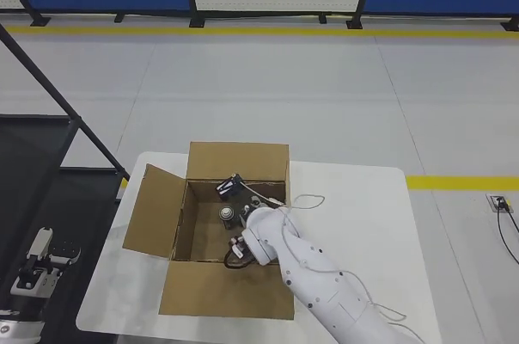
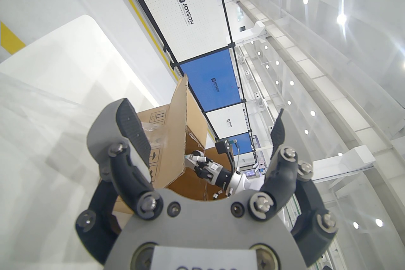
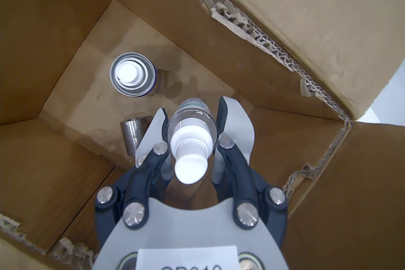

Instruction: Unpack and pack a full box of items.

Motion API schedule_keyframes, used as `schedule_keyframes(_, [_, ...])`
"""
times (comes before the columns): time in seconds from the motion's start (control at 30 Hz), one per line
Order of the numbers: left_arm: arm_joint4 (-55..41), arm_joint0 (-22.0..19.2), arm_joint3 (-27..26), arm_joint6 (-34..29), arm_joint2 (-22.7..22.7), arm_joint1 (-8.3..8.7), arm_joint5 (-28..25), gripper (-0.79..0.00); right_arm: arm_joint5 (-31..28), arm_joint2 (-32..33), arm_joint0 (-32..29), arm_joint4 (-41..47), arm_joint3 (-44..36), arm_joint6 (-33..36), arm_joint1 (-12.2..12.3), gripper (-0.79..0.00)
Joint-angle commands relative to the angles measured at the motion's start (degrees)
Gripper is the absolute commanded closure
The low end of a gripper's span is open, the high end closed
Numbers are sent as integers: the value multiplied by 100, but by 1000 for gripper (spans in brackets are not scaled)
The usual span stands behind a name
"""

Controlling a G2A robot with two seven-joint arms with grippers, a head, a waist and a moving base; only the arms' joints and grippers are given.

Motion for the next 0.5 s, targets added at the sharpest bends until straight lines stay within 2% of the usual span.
schedule_keyframes(0.0, [0,0,0,0,0,0,0,-785,-19,-11,99,103,310,-118,-48,0])
schedule_keyframes(0.03, [0,0,0,0,0,0,0,-785,-40,-15,139,153,420,-162,-71,0])
schedule_keyframes(0.1, [0,0,0,0,0,0,0,-785,-62,-19,202,218,600,-233,-109,-234])
schedule_keyframes(0.33, [0,0,0,0,0,0,0,-785,-128,-28,268,264,851,-334,-188,-376])
schedule_keyframes(0.37, [0,0,0,0,0,0,0,-785,-139,-22,261,261,848,-336,-192,-449])
schedule_keyframes(0.43, [0,0,0,0,0,0,0,-785,-142,1,240,249,827,-336,-197,-708])
schedule_keyframes(0.47, [0,0,0,0,0,0,0,-785,-154,6,227,226,811,-330,-198,-776])
